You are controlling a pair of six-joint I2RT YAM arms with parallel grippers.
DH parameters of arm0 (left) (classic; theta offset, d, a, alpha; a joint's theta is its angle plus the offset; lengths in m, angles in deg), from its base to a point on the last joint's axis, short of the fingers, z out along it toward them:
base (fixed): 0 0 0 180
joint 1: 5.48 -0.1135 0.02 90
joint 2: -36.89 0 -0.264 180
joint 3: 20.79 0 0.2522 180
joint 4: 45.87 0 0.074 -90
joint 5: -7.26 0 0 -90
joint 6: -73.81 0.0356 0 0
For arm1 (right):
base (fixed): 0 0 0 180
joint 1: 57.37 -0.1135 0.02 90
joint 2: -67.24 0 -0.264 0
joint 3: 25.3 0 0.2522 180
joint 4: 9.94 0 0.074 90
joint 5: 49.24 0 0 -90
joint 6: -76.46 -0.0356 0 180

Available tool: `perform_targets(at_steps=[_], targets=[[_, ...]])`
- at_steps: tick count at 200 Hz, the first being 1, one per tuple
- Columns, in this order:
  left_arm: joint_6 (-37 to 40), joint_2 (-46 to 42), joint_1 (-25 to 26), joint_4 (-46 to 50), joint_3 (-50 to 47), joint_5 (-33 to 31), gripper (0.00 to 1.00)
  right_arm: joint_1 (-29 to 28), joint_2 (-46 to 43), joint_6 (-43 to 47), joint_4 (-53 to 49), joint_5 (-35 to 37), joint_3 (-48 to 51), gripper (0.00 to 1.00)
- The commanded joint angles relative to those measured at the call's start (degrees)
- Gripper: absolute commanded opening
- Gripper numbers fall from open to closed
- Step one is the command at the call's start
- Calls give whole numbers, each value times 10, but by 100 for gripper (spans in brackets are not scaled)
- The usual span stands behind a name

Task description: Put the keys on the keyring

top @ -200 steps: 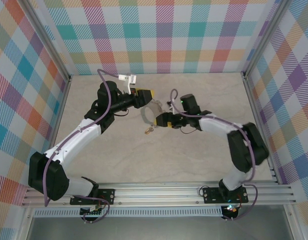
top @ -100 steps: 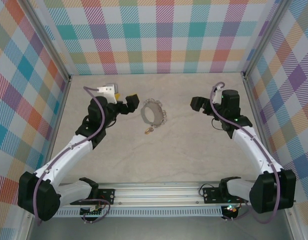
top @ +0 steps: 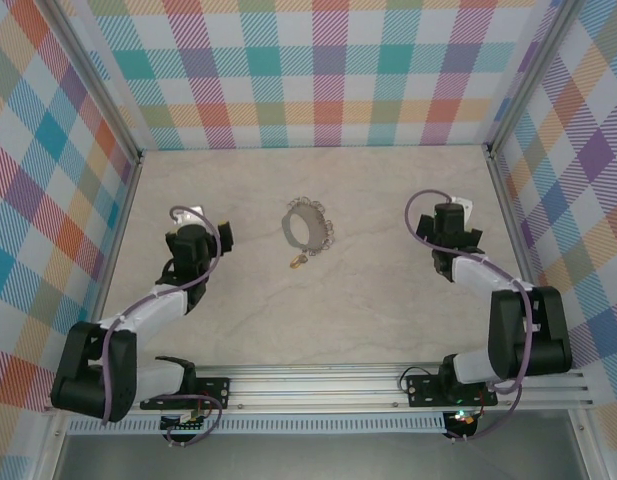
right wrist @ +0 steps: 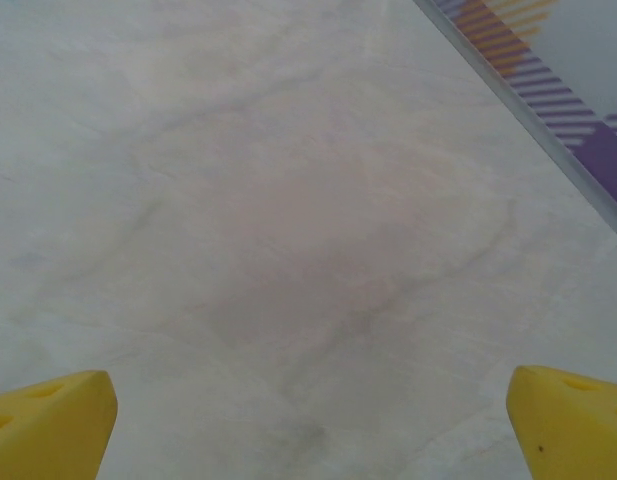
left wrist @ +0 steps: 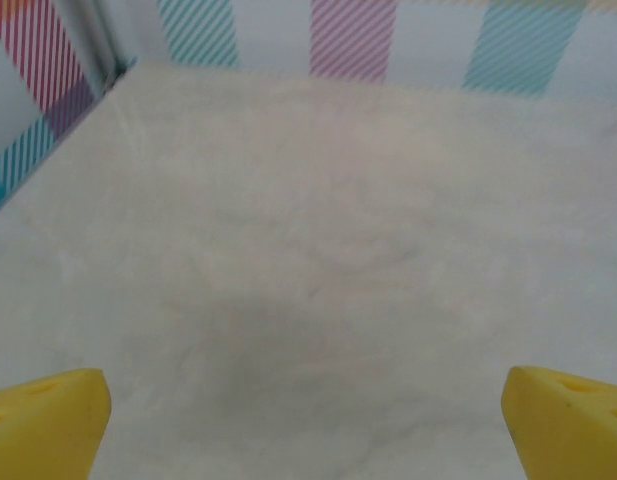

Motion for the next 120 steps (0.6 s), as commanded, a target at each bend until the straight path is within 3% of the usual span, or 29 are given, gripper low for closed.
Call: perform_targets(at_steps=[1, 11, 35, 63, 74, 85, 120], targets=[[27, 35, -16, -119, -32, -19, 100, 4, 24, 55, 148, 4, 48, 100], [28, 56, -25, -147, -42, -2, 100, 8, 22, 60, 154, -22, 52, 100], [28, 98, -49, -209, -57, 61, 100, 30, 27, 58, 316, -98, 121, 100], [22, 158, -69, -250, -54, 111, 100, 34, 40, 102, 359, -216, 139, 100], [27, 183, -69, -272, -51, 120, 100, 34, 78, 113, 452, -236, 162, 100], [25, 179, -71, -223, -31, 124, 100, 39, 60, 110, 400, -258, 154, 100], [30, 184, -71, -224, -27, 130, 100, 49, 64, 110, 384, -285, 143, 100]])
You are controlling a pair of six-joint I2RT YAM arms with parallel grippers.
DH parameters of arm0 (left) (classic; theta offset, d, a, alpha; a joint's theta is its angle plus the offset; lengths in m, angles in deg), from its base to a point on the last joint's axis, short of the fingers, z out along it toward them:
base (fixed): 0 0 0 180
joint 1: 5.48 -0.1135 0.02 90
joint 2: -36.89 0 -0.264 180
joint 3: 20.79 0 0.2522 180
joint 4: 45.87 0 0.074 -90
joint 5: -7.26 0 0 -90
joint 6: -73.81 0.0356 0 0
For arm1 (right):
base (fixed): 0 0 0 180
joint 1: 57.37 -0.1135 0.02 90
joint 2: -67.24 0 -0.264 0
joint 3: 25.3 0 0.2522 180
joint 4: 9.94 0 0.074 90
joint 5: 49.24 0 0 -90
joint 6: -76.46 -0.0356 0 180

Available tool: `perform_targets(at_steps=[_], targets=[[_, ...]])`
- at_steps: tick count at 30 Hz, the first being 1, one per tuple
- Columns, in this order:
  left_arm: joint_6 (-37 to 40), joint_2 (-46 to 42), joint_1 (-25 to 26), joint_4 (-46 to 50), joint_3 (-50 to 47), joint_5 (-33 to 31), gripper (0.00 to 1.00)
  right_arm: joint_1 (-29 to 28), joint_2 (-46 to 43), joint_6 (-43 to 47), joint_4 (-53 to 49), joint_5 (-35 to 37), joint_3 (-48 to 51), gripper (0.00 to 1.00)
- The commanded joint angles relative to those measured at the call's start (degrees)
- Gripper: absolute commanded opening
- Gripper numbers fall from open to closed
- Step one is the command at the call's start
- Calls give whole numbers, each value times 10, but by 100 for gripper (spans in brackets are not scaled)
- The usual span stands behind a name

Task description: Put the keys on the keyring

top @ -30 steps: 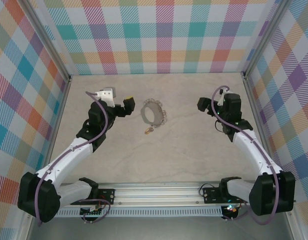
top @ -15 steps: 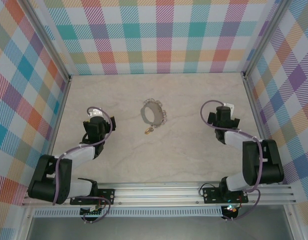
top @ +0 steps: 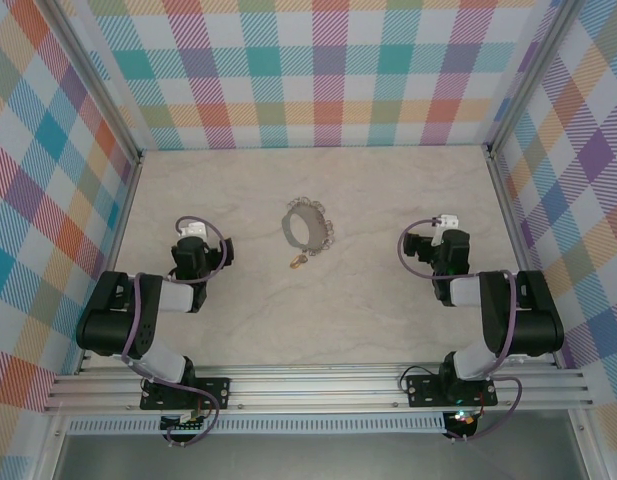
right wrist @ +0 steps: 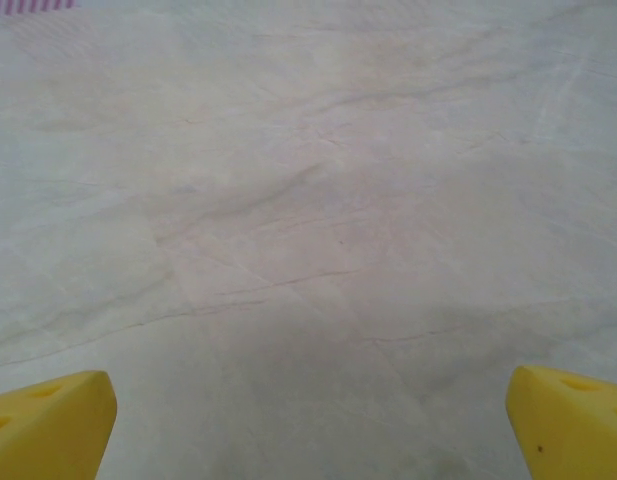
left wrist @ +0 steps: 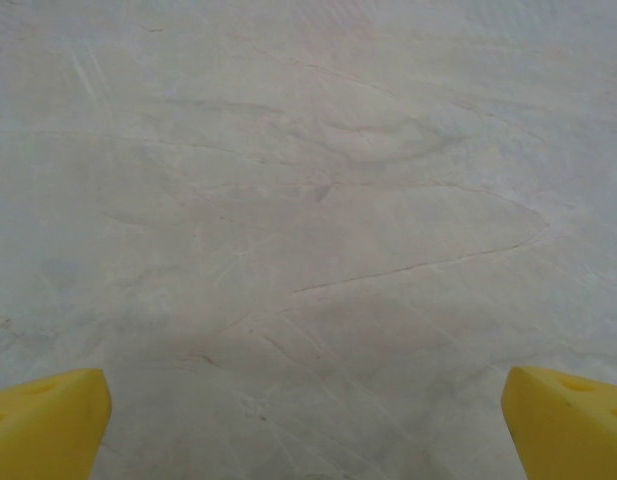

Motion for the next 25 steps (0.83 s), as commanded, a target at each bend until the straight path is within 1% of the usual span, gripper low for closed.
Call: perform_targets(at_steps=[1, 25], targets=[[9, 1, -8, -18, 18, 17, 100, 7, 0, 13, 35, -47, -8, 100], [10, 0, -8, -19, 17, 17, 100, 7, -2, 15, 38, -46, -6, 100]])
